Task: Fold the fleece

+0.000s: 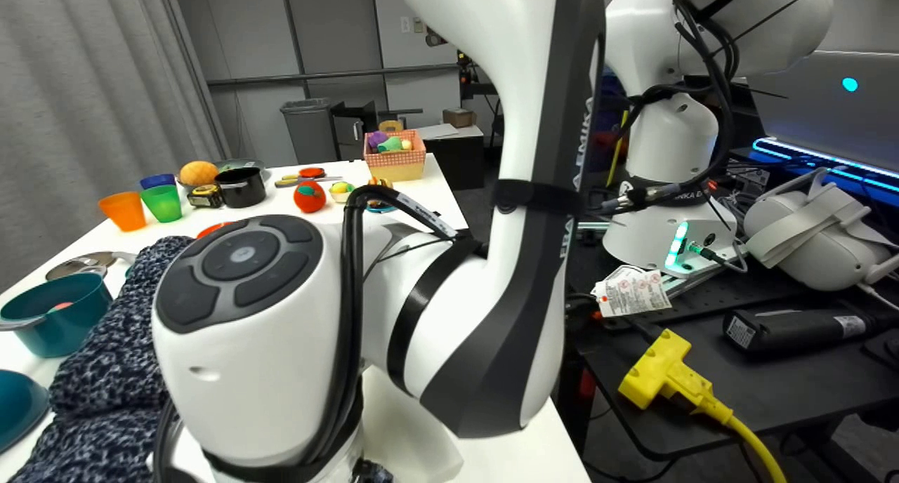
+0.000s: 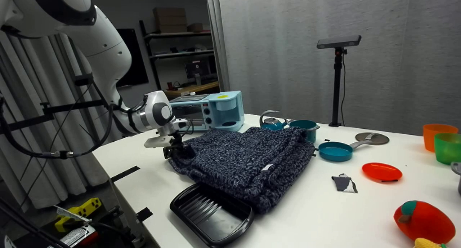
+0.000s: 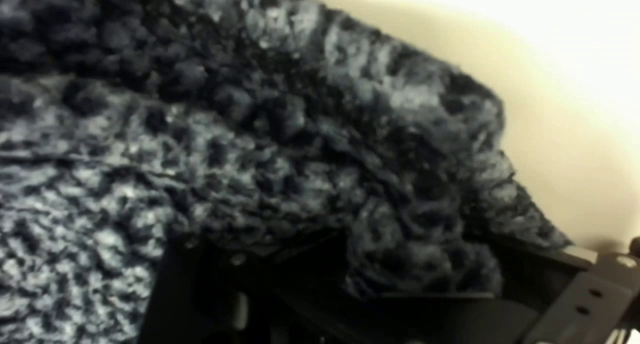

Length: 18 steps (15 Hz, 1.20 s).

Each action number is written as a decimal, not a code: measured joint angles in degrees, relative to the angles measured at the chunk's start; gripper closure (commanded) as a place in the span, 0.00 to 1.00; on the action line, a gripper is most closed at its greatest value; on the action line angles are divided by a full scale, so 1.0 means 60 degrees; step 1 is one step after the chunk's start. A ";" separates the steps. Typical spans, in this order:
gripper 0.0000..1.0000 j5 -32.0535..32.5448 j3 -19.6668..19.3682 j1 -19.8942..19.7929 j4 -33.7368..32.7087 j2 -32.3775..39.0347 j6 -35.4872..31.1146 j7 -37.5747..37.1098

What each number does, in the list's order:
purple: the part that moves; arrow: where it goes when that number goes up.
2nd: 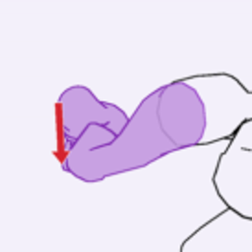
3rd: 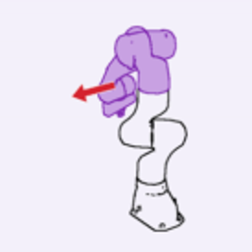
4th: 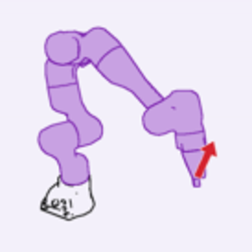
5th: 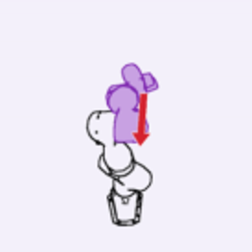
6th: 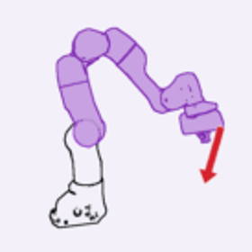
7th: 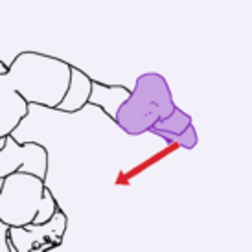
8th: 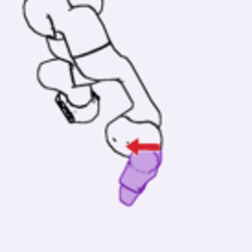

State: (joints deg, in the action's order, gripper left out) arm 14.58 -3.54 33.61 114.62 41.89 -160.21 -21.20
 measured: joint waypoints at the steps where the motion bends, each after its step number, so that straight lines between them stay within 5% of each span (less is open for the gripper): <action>1: 0.77 0.0000 -0.0047 0.0009 0.0020 0.0003 -0.0111 -0.0008; 4: 1.00 -0.0009 -0.0175 0.0010 0.0484 -0.0472 -0.0370 -0.0016; 10: 1.00 0.0213 -0.0503 0.0015 0.2634 -0.3130 -0.0309 -0.0100; 15: 1.00 0.1461 -0.1553 -0.0050 0.4149 -0.5589 -0.0280 -0.0924; 18: 1.00 0.1212 -0.1848 -0.0772 0.4640 -0.6818 0.0129 -0.0411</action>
State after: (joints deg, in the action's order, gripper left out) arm 21.85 -14.63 28.98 142.46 0.98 -159.44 -23.67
